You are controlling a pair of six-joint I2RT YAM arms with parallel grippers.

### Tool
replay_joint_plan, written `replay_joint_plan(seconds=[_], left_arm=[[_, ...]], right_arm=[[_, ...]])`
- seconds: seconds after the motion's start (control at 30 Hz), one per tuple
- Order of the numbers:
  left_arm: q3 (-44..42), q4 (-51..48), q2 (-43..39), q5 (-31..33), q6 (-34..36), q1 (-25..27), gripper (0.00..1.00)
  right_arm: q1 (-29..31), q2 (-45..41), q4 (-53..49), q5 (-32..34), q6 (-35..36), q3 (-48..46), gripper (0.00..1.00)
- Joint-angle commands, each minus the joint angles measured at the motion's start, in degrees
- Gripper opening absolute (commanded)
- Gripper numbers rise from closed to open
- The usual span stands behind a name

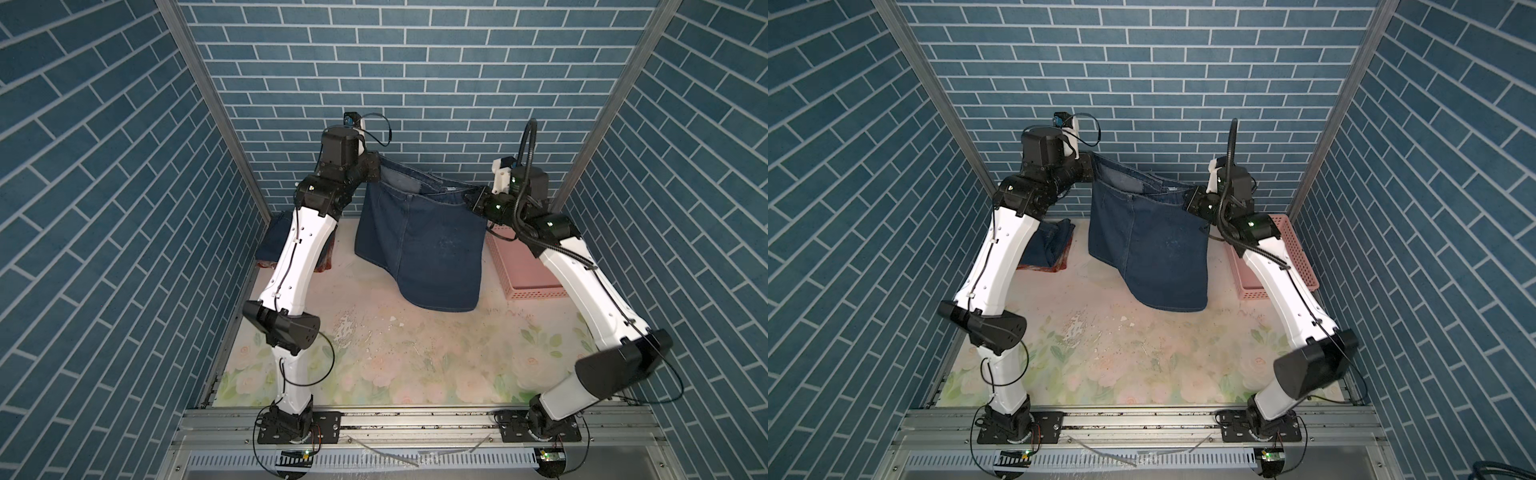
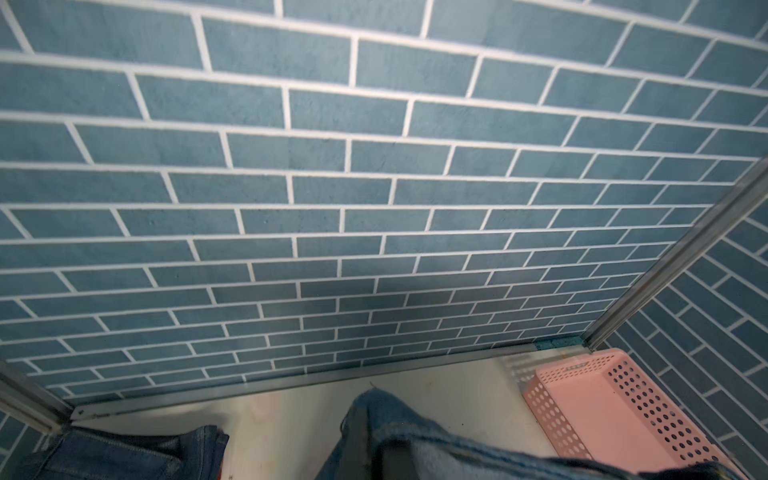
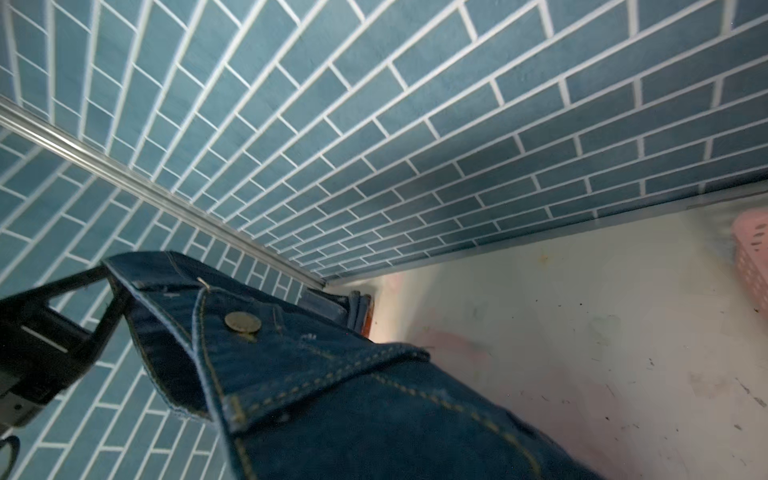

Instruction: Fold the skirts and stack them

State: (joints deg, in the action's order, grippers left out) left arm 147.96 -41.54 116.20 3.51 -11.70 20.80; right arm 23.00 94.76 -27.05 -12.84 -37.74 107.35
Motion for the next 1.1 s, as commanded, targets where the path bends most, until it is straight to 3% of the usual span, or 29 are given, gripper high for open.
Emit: replay_joint_plan(seconds=[0.0,0.1,0.2,0.3,0.4,0.53,0.6,0.63,0.67,0.73,0.77,0.83,0.93,1.07], left_arm=[[11.02,-5.80,3.93,-2.17,-2.35,-1.37,0.00],[10.25,-6.43,2.99,-3.42,-3.16,-1.37,0.00],[-4.63,-1.49,-5.17,-5.46,-4.52,-1.37,0.00],[-33.04,13.15,-19.88,-5.39,-7.21,-1.37,0.00],[-59.43,24.55,-33.60,-4.63,-11.32,-0.86,0.00],[-94.49,41.16,-50.34,1.78,-18.03,2.92,0.00],[-107.23,44.91,-55.04,6.42,-21.54,5.53,0.02],[-112.75,45.84,-56.79,7.91,-23.79,6.64,0.06],[-117.50,46.66,-58.34,9.29,-25.26,8.16,0.16],[-121.67,43.34,-61.13,14.92,-27.42,11.53,0.41],[-122.59,40.28,-62.53,17.34,-28.30,12.46,0.51],[-121.72,32.52,-63.96,21.10,-30.25,12.71,0.69],[-118.18,24.92,-64.46,23.88,-28.81,12.63,0.77],[-113.88,21.97,-61.49,21.78,-26.13,12.53,0.83]], right_arm=[[-1.20,5.41,-8.01,-6.41,8.38,15.51,0.00],[-1.49,7.85,-12.60,-8.61,11.68,22.70,0.00],[-1.47,4.05,-12.15,-8.47,14.33,16.54,0.00],[-1.22,-3.45,-8.31,-7.60,16.00,0.46,0.00],[-0.84,-12.64,-1.21,-6.18,15.70,-21.35,0.00],[2.21,-22.11,6.71,-1.89,14.16,-48.60,0.00],[4.18,-25.81,9.04,-0.50,12.32,-58.19,0.00],[5.07,-27.59,9.76,-0.27,11.35,-62.16,0.07],[5.69,-29.11,10.39,-0.46,10.50,-65.42,0.21],[5.91,-30.84,9.82,-1.53,9.30,-69.00,0.48],[5.91,-31.57,9.32,-1.98,8.71,-70.10,0.57],[5.91,-32.96,8.27,-2.11,7.89,-70.97,0.65],[5.91,-33.45,6.38,-2.77,7.14,-70.27,0.70],[5.69,-29.55,4.63,-1.24,5.90,-67.44,0.69]])
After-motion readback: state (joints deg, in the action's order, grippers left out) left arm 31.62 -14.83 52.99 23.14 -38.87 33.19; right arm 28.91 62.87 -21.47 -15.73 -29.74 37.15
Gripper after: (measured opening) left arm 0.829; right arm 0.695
